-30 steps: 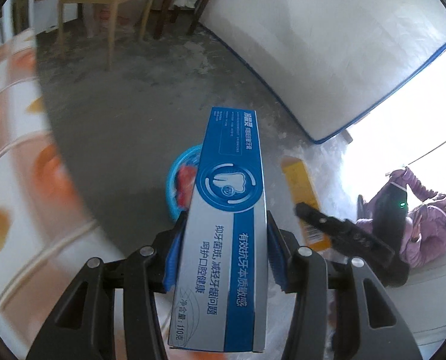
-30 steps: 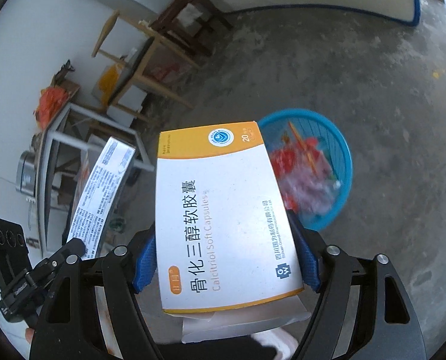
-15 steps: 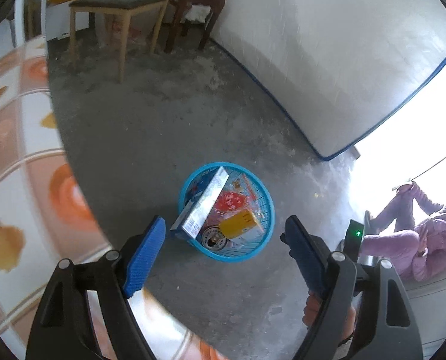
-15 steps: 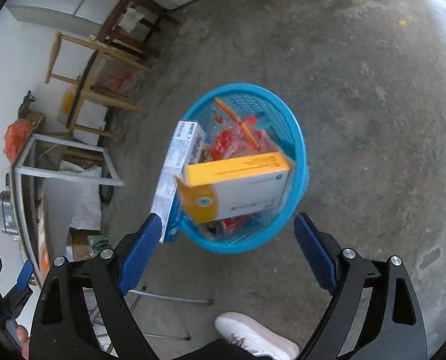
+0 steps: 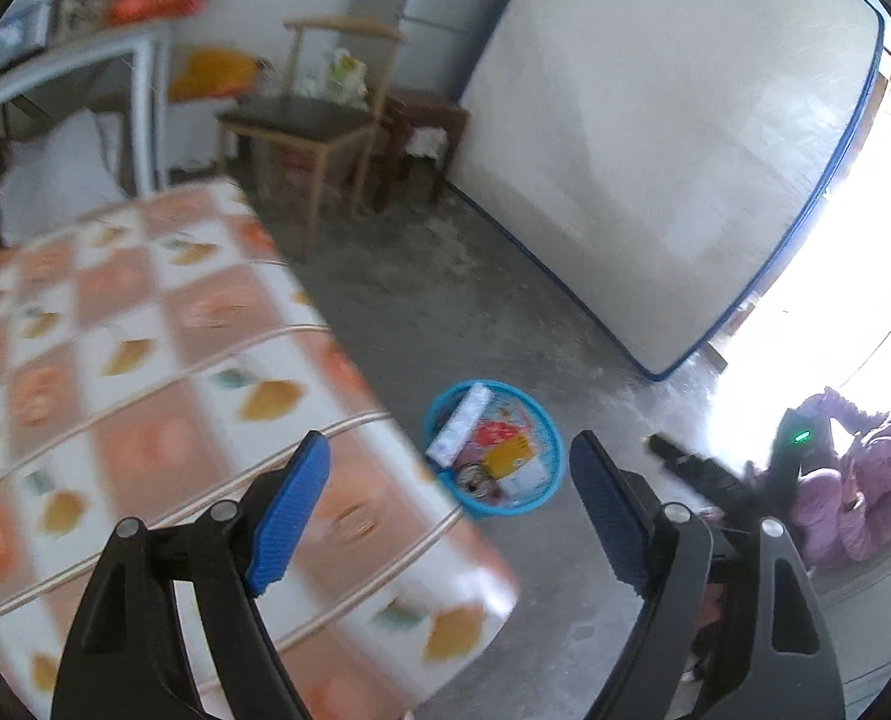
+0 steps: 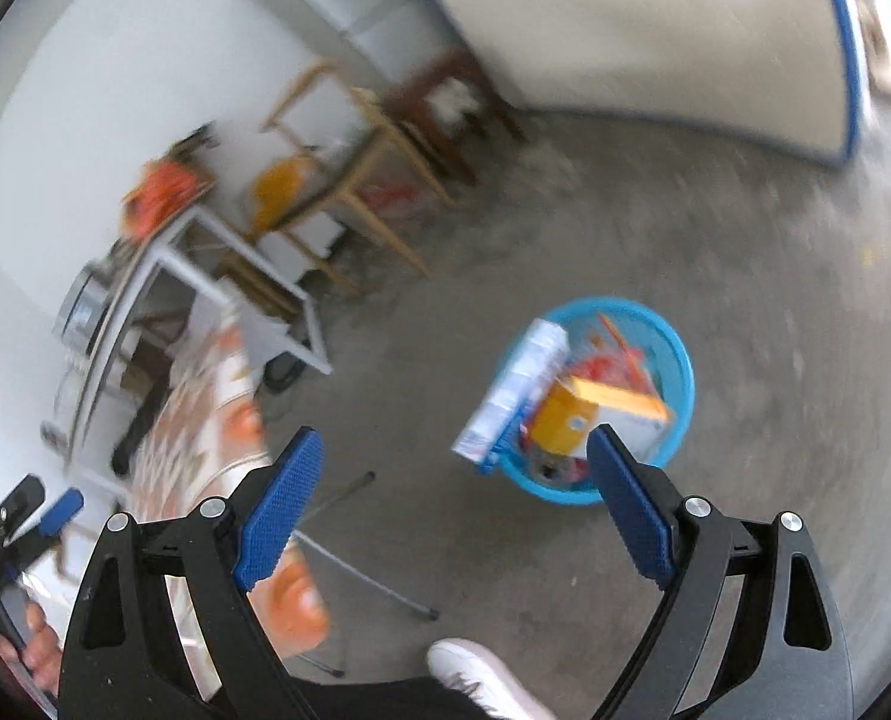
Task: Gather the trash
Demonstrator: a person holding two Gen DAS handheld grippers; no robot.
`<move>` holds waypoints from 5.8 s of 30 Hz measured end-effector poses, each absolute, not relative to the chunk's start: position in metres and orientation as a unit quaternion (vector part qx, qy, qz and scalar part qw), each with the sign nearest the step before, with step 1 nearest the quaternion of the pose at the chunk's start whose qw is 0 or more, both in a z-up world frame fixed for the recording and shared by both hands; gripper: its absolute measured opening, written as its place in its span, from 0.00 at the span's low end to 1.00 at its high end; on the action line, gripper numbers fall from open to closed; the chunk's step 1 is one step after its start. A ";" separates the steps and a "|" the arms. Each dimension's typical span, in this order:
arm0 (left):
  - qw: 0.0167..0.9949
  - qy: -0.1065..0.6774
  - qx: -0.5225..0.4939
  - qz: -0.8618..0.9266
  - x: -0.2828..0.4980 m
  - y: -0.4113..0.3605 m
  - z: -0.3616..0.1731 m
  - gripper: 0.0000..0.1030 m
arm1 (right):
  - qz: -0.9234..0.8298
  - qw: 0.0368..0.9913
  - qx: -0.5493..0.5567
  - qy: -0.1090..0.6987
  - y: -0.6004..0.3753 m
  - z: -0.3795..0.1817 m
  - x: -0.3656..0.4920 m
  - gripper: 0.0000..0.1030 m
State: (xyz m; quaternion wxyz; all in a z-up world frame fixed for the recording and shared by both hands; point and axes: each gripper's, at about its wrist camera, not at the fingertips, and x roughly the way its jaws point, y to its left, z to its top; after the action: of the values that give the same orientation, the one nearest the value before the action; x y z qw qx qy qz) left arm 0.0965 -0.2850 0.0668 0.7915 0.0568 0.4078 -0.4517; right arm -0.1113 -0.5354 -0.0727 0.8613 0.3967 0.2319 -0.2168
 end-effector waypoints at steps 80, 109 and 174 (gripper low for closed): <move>0.906 0.401 0.086 -0.100 -0.001 -0.103 0.000 0.95 | -0.238 0.912 0.074 0.327 -0.279 -0.029 -0.098 0.92; 0.907 0.399 0.087 -0.104 -0.003 -0.106 0.002 0.95 | -0.240 0.912 0.074 0.324 -0.281 -0.026 -0.099 0.92; 0.906 0.400 0.086 -0.106 -0.003 -0.103 0.002 0.95 | -0.245 0.911 0.079 0.323 -0.277 -0.027 -0.098 0.92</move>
State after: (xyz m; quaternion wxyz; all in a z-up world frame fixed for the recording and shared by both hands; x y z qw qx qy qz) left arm -0.0029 -0.1033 0.0017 0.9063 0.0860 0.4001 -0.1060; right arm -0.0982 -0.2767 -0.0271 0.9107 0.0790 0.3233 -0.2446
